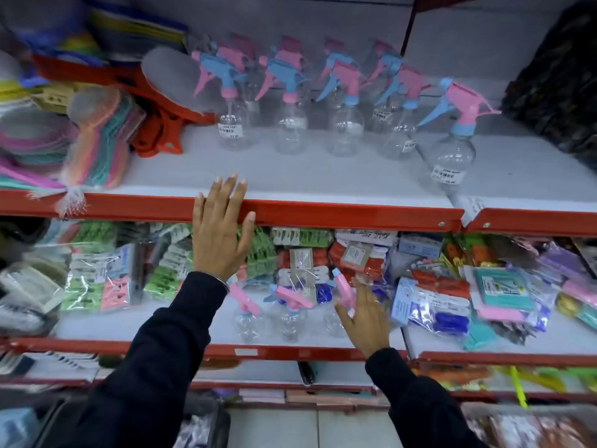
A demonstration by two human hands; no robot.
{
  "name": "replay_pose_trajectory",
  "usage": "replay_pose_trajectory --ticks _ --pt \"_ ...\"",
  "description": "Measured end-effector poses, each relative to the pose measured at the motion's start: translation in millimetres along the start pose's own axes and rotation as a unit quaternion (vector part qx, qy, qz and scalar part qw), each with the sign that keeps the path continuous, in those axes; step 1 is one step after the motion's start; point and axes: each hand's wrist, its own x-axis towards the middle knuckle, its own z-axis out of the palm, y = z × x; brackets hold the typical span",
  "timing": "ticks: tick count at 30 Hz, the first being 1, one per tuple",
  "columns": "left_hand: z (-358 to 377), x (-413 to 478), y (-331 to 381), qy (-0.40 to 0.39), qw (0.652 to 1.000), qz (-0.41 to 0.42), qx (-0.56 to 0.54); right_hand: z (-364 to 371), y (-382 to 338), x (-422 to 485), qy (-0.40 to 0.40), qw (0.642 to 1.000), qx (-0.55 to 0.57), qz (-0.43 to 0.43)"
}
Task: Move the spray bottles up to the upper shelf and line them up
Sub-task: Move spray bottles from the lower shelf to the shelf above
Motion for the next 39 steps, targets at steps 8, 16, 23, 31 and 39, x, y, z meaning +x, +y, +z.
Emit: replay_pose_trajectory --ticks 8,16,23,31,39 --pt "7 1 -4 0.021 0.999 0.013 0.04 11 13 6 -0.044 0.98 0.168 0.095" --pt "15 4 -8 0.031 0.998 0.012 0.047 -83 -21 -3 0.034 0.955 0.293 -0.024" --pt "17 3 -9 0.018 0.999 0.006 0.045 -186 -80 24 0.197 0.903 0.355 -0.142" --pt "18 7 -11 0.006 0.999 0.008 0.041 -229 -124 115 0.309 0.884 0.317 -0.153" --pt "21 9 -13 0.023 0.998 0.015 0.047 -180 -122 185 0.269 0.905 0.308 -0.116"
